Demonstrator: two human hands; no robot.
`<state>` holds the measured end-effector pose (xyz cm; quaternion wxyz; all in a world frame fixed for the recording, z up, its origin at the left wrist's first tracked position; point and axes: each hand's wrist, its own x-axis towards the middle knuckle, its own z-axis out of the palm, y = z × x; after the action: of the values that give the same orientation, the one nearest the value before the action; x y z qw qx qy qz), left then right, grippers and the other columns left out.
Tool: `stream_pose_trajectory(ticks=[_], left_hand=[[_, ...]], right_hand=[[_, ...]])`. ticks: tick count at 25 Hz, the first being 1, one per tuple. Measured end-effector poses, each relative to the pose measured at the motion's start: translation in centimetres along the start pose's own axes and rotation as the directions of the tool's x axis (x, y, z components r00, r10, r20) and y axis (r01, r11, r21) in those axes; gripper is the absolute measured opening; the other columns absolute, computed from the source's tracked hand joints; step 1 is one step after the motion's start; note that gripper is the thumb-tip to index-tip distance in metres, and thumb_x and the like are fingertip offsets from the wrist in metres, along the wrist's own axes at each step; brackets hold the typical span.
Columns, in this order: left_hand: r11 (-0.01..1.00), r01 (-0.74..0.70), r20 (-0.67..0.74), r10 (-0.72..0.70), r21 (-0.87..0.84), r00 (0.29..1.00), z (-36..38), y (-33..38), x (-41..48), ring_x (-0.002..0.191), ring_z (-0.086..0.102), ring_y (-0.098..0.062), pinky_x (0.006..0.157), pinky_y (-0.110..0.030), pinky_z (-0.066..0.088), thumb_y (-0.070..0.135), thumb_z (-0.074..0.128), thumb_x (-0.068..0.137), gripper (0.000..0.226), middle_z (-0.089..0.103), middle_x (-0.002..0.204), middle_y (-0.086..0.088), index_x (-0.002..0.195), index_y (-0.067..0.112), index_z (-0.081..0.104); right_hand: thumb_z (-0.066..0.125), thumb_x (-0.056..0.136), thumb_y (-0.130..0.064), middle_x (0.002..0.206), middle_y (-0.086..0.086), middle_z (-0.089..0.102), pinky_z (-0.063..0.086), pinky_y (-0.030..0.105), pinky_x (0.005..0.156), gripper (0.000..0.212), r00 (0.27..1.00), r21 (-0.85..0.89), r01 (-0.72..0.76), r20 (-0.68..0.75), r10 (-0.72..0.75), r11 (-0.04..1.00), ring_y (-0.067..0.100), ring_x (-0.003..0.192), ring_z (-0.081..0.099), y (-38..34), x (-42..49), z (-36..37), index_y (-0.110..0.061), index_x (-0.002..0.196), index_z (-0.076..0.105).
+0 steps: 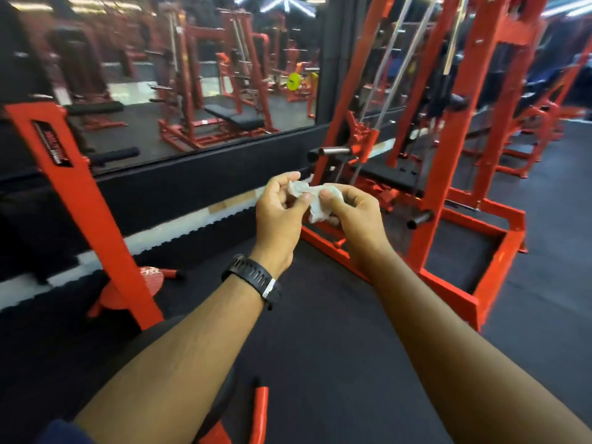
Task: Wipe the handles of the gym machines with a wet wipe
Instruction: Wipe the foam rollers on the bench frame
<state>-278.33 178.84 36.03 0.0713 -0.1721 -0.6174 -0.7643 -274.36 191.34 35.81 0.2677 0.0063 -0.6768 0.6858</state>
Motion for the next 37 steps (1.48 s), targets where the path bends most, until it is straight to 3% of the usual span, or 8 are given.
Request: stream_pose_trajectory(ticks=[6,11,20,26,29,33,35,37], left_hand=[[0.997,-0.043,-0.309,0.061,0.067,0.949,1.4,-3.7,6.4,0.093,0.072,-0.015,0.082,-0.035,0.06,0.005,0.074,0.087,0.035,0.074,0.1,0.001,0.116,0.02,0.06],[0.977,-0.061,-0.49,0.157,0.207,0.858,-1.2,-5.7,12.8,0.096,0.073,-0.018,0.082,-0.036,0.059,0.005,0.072,0.089,0.019,0.076,0.101,-0.002,0.104,0.015,0.07],[0.958,-0.033,-0.709,0.234,0.285,0.665,-14.1,-11.1,26.9,0.078,0.068,-0.008,0.072,-0.024,0.052,0.004,0.069,0.091,0.022,0.075,0.095,-0.006,0.111,0.012,0.065],[0.905,0.04,-0.748,0.324,0.423,0.579,-24.0,-10.7,35.3,0.097,0.069,-0.008,0.081,-0.018,0.052,0.008,0.069,0.092,0.028,0.072,0.109,-0.003,0.118,0.015,0.063],[0.866,0.133,-0.781,0.356,0.482,0.512,-28.5,-11.5,38.1,0.102,0.065,0.001,0.086,-0.013,0.05,0.012,0.069,0.093,0.032,0.069,0.116,0.001,0.124,0.015,0.062],[0.791,0.223,-0.785,0.442,0.569,0.435,-33.6,-12.8,41.7,0.103,0.063,0.004,0.09,-0.011,0.047,0.014,0.07,0.092,0.033,0.067,0.115,0.006,0.124,0.019,0.063],[0.735,0.304,-0.782,0.48,0.606,0.398,-36.1,-13.7,43.4,0.109,0.061,0.0,0.093,-0.011,0.047,0.016,0.07,0.093,0.034,0.066,0.118,0.008,0.126,0.018,0.063],[0.665,0.407,-0.778,0.509,0.627,0.367,-38.7,-14.5,45.0,0.117,0.058,-0.002,0.1,-0.018,0.046,0.02,0.069,0.094,0.037,0.065,0.125,0.008,0.131,0.02,0.062]], right_hand=[[0.066,0.096,-0.014,0.098,0.011,0.073,0.058,0.029,0.072,0.017,0.973,0.074,-0.034,0.232,0.016,0.997,0.019,0.086,0.072,4.0,10.5,1.3,-0.006,0.111,0.065],[0.067,0.095,-0.014,0.107,0.005,0.073,0.059,0.03,0.08,0.02,0.855,0.093,-0.131,0.515,0.065,0.987,0.019,0.099,0.071,7.0,17.5,5.4,-0.016,0.115,0.068],[0.066,0.089,0.001,0.091,0.01,0.071,0.058,0.03,0.076,0.015,0.688,0.139,-0.262,0.72,0.084,0.955,0.019,0.083,0.071,15.2,30.7,23.4,-0.006,0.102,0.069],[0.073,0.079,-0.011,0.089,0.012,0.073,0.06,0.05,0.084,0.009,0.644,0.166,-0.13,0.764,-0.044,0.977,0.034,0.09,0.071,17.5,38.6,36.8,-0.018,0.083,0.07],[0.072,0.078,-0.015,0.085,-0.003,0.073,0.058,0.043,0.083,0.014,0.641,0.151,-0.027,0.761,-0.099,0.988,0.017,0.084,0.07,19.4,41.2,42.5,-0.028,0.077,0.068],[0.068,0.087,-0.012,0.094,-0.013,0.071,0.054,0.025,0.083,0.015,0.604,0.172,0.125,0.768,-0.213,0.977,0.002,0.086,0.065,22.4,44.3,50.0,-0.021,0.098,0.071],[0.064,0.091,-0.012,0.109,-0.012,0.071,0.048,0.014,0.09,0.025,0.521,0.19,0.265,0.797,-0.306,0.945,-0.001,0.098,0.063,24.2,45.8,53.6,-0.019,0.114,0.072],[0.061,0.092,-0.008,0.12,-0.002,0.071,0.046,0.019,0.1,0.03,0.409,0.231,0.439,0.809,-0.422,0.868,0.01,0.112,0.064,25.8,47.1,56.9,-0.016,0.119,0.072]])
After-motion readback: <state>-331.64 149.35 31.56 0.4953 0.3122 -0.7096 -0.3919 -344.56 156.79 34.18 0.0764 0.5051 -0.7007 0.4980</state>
